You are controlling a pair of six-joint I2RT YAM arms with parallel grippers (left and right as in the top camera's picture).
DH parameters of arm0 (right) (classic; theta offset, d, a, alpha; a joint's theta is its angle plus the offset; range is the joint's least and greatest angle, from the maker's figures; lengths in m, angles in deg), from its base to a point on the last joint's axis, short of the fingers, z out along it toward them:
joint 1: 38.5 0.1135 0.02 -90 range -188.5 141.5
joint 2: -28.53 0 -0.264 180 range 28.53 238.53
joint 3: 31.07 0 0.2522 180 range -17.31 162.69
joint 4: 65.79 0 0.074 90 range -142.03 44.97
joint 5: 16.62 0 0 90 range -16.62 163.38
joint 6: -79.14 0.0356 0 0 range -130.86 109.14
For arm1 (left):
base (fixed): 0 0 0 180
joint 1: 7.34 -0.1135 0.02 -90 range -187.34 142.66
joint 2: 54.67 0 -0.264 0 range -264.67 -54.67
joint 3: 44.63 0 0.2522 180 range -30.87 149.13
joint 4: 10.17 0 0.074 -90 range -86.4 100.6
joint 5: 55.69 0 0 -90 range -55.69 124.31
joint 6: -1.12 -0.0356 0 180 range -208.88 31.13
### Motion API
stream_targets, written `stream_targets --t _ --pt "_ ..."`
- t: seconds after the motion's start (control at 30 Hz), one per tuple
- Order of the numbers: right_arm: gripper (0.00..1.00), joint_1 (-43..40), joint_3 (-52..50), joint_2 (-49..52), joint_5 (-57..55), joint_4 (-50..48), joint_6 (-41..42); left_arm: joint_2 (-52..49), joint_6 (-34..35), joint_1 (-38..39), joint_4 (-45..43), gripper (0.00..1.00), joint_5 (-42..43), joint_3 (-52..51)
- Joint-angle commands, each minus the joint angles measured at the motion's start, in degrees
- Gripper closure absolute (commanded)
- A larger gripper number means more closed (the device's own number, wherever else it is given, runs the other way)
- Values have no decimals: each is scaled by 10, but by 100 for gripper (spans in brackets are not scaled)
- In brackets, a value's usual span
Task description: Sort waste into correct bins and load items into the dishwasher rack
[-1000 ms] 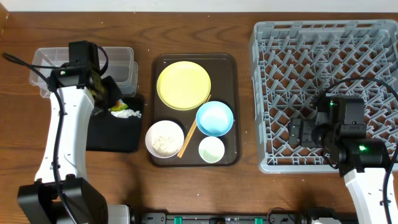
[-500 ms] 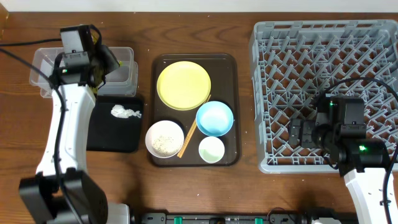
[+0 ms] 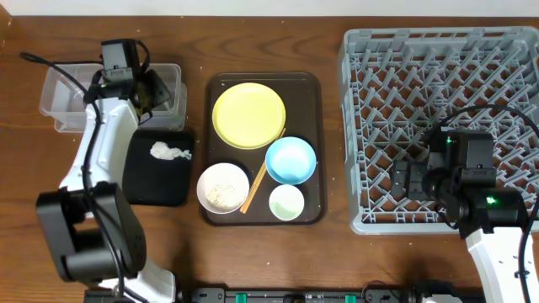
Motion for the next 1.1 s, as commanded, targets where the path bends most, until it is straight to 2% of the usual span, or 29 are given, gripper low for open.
stream_targets --t 0.0,0.2,0.3,0.4,0.57,0.83,1.07 --pt "1 0 11 -2 4 2 1 75 0 -8 37 56 -3 3" --pt "1 0 11 -2 4 0 1 124 91 -26 220 55 -3 -1" --pt "1 0 11 -2 4 0 1 114 143 -37 253 51 -3 -24" --pt "1 0 11 -2 5 1 1 98 170 -38 236 49 -3 -59" --pt "1 0 11 -2 5 2 1 66 174 -37 189 48 -1 -99" --pt "1 0 11 -2 5 2 1 -12 174 -36 155 47 1 -104" --pt "1 0 11 -2 5 2 1 -74 173 -35 141 48 57 -104"
